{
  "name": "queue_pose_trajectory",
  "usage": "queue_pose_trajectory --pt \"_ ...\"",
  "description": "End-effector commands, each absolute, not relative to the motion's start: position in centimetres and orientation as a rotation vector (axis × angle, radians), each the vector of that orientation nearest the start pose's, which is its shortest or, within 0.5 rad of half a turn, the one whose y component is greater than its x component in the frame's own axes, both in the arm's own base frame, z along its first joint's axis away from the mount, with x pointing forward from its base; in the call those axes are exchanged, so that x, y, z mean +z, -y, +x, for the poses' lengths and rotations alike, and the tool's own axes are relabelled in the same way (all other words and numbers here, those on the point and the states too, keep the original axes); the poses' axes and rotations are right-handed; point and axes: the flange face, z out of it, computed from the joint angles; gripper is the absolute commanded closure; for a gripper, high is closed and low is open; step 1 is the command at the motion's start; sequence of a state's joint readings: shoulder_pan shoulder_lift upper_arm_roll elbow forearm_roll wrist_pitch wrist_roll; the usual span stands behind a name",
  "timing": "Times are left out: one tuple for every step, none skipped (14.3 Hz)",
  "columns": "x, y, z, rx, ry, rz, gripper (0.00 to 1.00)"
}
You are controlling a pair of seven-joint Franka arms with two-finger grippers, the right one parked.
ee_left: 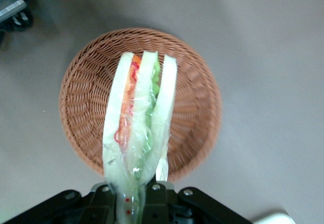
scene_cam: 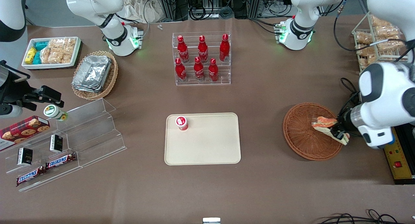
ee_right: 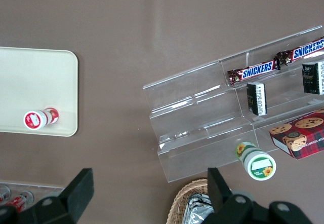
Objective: Place sandwich from basket to tray
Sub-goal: 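Lift the sandwich and carry it over the cream tray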
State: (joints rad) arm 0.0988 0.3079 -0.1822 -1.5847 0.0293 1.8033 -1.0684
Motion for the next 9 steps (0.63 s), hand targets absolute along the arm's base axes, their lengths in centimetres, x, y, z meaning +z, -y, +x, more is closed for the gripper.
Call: queue_pose_trajectory --pt "52.0 9.5 64.6 0.170 1.176 -2.921 1.00" --pt "52.6 12.0 64.2 0.176 0.969 -3.015 1.00" --pt "52.9 14.9 63.6 0.180 0.830 -3.071 1.00" --pt "52.7 17.3 63.0 0.187 0.743 -3.099 1.00" --pt "52.0 19.7 62.6 0.202 0.667 -3.120 1.00" --pt "50.5 22.8 62.4 0.214 0.575 -3.145 1.00" --pt "49.4 26.0 62.1 0.185 0.488 -3.181 1.00" --pt "47.5 29.5 61.8 0.156 0.423 -3.192 1.00" --pt "45.2 33.0 61.0 0.118 0.339 -3.171 1.00"
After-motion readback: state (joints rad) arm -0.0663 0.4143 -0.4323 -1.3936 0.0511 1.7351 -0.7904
